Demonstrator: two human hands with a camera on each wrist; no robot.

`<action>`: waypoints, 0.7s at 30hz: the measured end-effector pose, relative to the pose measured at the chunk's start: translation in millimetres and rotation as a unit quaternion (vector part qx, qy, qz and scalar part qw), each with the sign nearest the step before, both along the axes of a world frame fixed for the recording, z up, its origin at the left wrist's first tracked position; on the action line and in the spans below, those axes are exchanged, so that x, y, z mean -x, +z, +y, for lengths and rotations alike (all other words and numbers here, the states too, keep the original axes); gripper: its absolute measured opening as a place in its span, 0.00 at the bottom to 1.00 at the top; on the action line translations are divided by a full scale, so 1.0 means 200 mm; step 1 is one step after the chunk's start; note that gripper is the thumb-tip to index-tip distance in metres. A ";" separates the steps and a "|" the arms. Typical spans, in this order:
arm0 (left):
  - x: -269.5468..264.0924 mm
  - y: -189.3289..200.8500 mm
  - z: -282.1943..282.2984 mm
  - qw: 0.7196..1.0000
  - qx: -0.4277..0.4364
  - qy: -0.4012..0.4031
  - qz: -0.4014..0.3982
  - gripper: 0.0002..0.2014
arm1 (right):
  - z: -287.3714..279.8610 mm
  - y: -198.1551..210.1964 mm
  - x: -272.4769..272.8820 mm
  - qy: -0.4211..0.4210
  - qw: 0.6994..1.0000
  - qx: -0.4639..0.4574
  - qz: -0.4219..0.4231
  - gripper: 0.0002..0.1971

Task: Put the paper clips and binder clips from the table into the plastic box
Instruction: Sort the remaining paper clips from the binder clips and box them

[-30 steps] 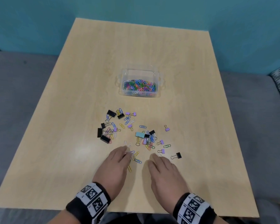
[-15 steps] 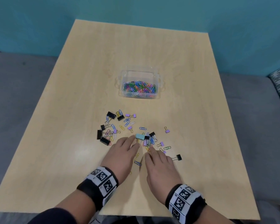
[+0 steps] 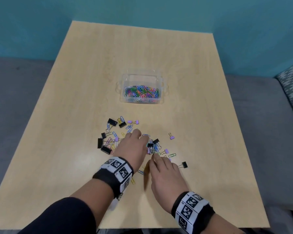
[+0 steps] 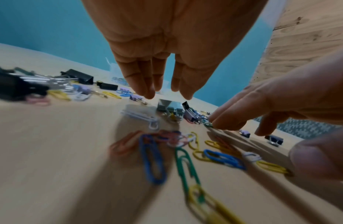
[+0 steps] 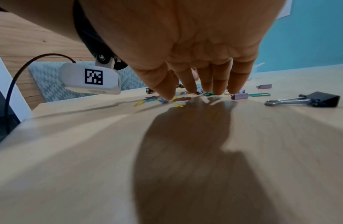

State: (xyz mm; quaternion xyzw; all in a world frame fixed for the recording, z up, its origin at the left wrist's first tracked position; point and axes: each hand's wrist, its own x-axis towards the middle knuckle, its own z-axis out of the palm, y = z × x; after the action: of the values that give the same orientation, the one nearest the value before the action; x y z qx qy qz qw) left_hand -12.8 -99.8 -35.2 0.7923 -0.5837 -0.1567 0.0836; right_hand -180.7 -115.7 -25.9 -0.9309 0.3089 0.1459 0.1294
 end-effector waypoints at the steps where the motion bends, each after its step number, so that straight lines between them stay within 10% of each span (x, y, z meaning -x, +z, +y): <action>1: 0.01 0.00 -0.03 1.000 -0.011 -0.005 -0.004 0.11 | 0.00 0.00 0.00 0.000 1.000 0.001 0.006 0.26; 14: 0.04 0.02 -0.08 0.996 -0.017 0.062 0.054 0.09 | -0.06 0.01 0.00 0.006 0.998 -0.001 -0.058 0.14; 21: -0.12 0.07 0.15 0.881 0.082 0.321 0.338 0.09 | -0.24 0.03 -0.17 0.066 0.997 0.030 -0.025 0.28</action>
State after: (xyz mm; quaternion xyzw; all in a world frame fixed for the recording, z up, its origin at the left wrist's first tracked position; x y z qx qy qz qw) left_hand 10.8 -70.1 -21.2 0.8254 -0.2449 -0.3315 0.3859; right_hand -147.1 -163.3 -20.6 -0.9561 0.2477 0.1212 0.0994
